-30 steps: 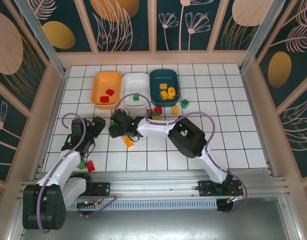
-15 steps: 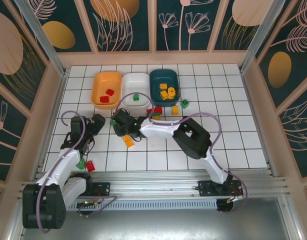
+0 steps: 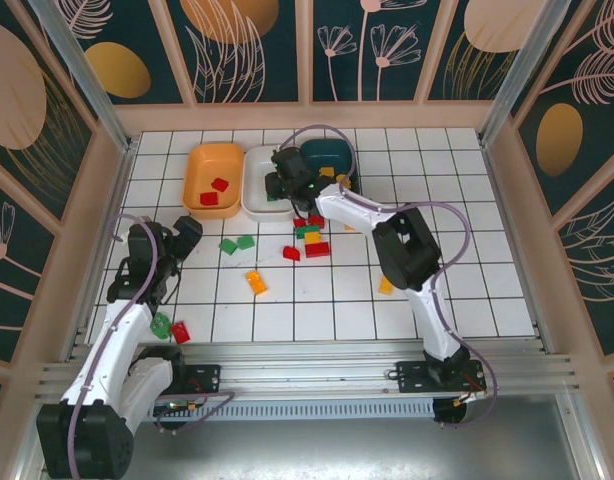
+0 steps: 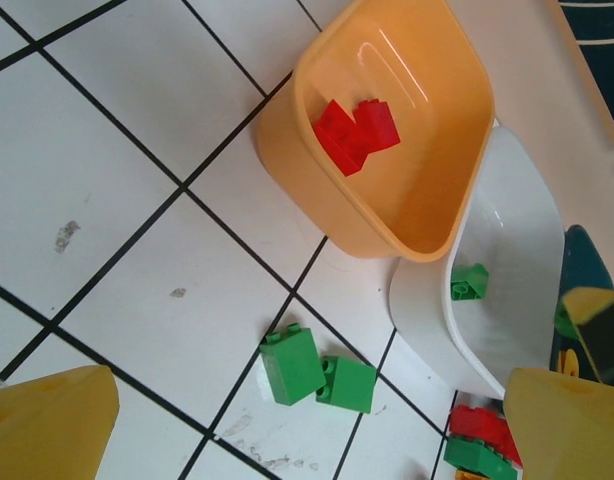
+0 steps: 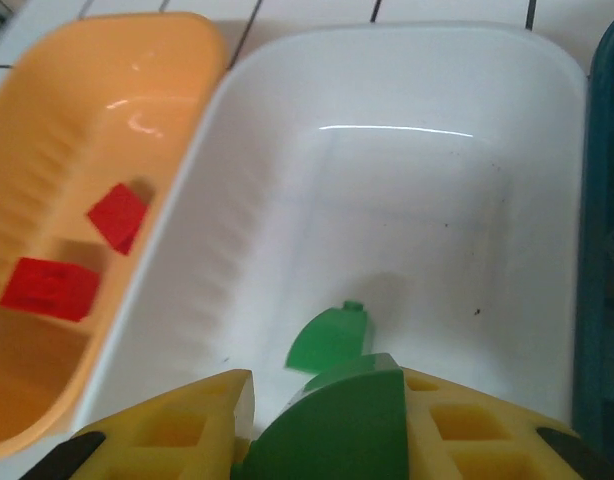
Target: Sort the legos into containers by color
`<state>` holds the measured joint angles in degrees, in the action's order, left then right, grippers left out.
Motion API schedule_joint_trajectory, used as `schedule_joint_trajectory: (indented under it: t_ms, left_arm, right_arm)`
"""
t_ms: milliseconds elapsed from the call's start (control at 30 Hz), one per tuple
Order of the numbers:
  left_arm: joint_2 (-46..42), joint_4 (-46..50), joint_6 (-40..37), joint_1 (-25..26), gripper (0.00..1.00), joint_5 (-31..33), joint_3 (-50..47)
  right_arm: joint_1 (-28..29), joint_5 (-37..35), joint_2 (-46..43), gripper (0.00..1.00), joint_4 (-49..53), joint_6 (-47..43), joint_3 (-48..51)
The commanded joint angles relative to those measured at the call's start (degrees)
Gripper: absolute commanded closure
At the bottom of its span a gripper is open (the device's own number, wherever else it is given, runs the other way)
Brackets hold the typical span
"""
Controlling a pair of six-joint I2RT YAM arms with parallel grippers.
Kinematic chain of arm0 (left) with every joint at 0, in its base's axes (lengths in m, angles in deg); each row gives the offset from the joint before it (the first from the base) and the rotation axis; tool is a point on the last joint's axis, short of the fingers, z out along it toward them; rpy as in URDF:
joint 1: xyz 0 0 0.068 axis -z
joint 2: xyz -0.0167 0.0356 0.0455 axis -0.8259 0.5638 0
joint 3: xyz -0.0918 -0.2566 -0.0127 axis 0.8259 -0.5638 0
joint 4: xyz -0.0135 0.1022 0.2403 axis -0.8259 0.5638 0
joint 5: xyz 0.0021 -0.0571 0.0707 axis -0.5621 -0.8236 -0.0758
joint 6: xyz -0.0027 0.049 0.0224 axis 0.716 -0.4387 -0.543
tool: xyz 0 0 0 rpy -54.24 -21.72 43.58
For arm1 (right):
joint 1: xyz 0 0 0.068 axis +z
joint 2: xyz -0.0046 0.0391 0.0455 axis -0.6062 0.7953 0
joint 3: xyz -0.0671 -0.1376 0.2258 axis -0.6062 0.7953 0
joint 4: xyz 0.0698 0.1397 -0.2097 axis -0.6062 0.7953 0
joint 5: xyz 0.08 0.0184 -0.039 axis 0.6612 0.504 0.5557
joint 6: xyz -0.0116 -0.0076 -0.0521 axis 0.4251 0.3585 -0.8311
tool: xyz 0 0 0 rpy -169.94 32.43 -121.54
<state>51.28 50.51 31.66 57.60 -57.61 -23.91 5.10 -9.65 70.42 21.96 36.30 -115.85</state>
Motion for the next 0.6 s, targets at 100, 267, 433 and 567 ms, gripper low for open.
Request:
schedule_joint_trajectory:
  t_ms: [100, 267, 433, 567]
  left_arm:
    - [-1.29, 5.1, -0.98, -0.35, 0.02, 0.6, 0.99]
    - [-0.17, 11.54, 0.37, -0.33, 0.02, 3.45, 3.0]
    - [4.9, 30.18, 5.04, -0.33, 0.02, 11.28, 10.31]
    - [6.45, 42.2, 7.85, -0.23, 0.04, 11.38, 12.58]
  right_arm:
    - [0.57, -1.2, 4.54, 0.49, 5.8, -4.12, -9.45]
    - [1.05, -2.77, 0.82, 0.4, 4.62, -5.37, -8.09]
    - [1.86, -3.99, -8.03, 0.39, -1.14, -4.22, 3.11]
    - [1.89, -3.75, -17.15, 0.39, -7.62, -2.04, 15.86]
